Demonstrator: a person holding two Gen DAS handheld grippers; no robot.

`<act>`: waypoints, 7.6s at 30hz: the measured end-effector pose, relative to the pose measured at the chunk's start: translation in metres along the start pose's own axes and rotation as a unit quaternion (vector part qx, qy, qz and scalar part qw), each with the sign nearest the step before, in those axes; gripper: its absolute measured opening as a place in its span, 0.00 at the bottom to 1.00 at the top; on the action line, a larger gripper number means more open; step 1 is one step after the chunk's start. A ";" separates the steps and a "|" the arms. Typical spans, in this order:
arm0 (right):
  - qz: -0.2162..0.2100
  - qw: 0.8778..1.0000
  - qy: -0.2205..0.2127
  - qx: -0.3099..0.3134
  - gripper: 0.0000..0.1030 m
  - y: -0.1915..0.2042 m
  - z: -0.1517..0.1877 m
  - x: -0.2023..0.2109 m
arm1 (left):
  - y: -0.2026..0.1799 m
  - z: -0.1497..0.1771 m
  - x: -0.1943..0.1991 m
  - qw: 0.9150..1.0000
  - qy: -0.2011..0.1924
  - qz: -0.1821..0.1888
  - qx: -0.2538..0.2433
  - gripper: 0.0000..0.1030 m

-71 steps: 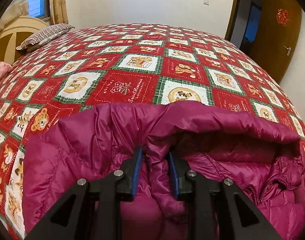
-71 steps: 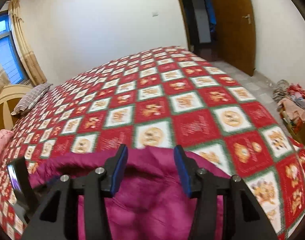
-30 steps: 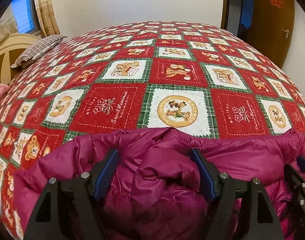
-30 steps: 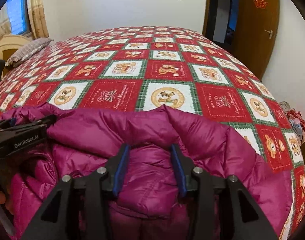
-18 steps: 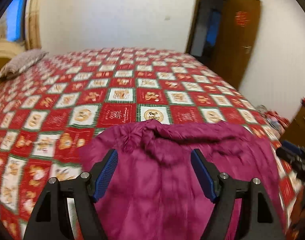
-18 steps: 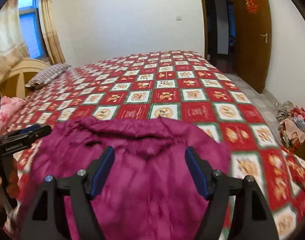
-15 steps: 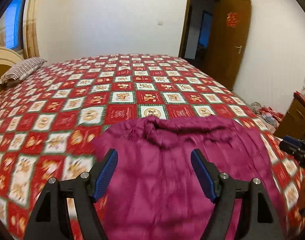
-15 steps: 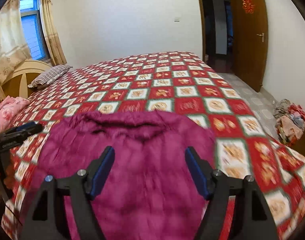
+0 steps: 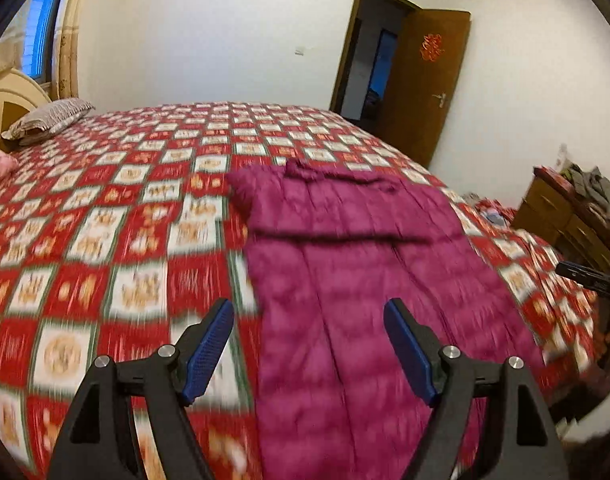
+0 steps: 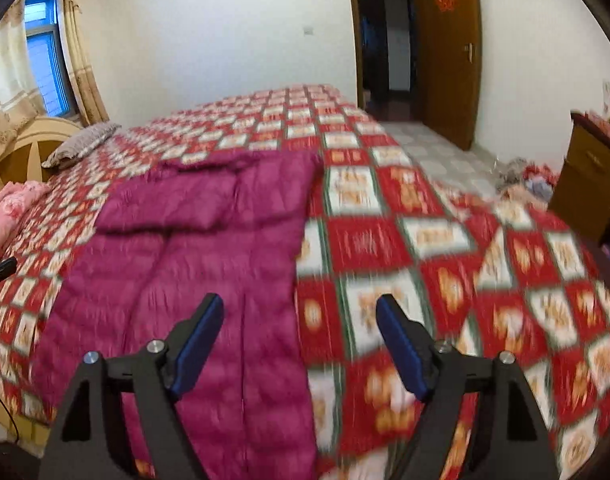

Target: Fold large clothes

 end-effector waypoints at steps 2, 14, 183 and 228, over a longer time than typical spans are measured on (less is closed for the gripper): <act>0.000 1.000 0.022 -0.001 0.78 0.001 0.020 -0.001 | 0.001 0.015 0.011 1.000 0.009 -0.004 -0.003 0.77; -0.021 0.995 0.096 0.015 0.78 0.021 0.092 -0.022 | 0.004 0.109 0.008 0.992 0.109 -0.014 0.064 0.77; -0.033 0.999 0.005 -0.014 0.20 0.074 -0.107 -0.269 | 0.012 -0.059 -0.294 0.979 0.062 -0.181 0.067 0.87; -0.117 0.993 -0.011 0.008 0.09 0.162 0.001 -0.160 | 0.042 0.014 -0.124 0.972 0.035 -0.184 0.144 0.92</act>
Point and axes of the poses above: each gripper's, at about its wrist camera, not at the fingertips, and x roughly against the way its jaws point, y to its left, z to its underside, the point moved 1 cm from there along -x, roughly the way its jaws point, and after that the axes turned 10 degrees about -y, right-handed, at the moved point
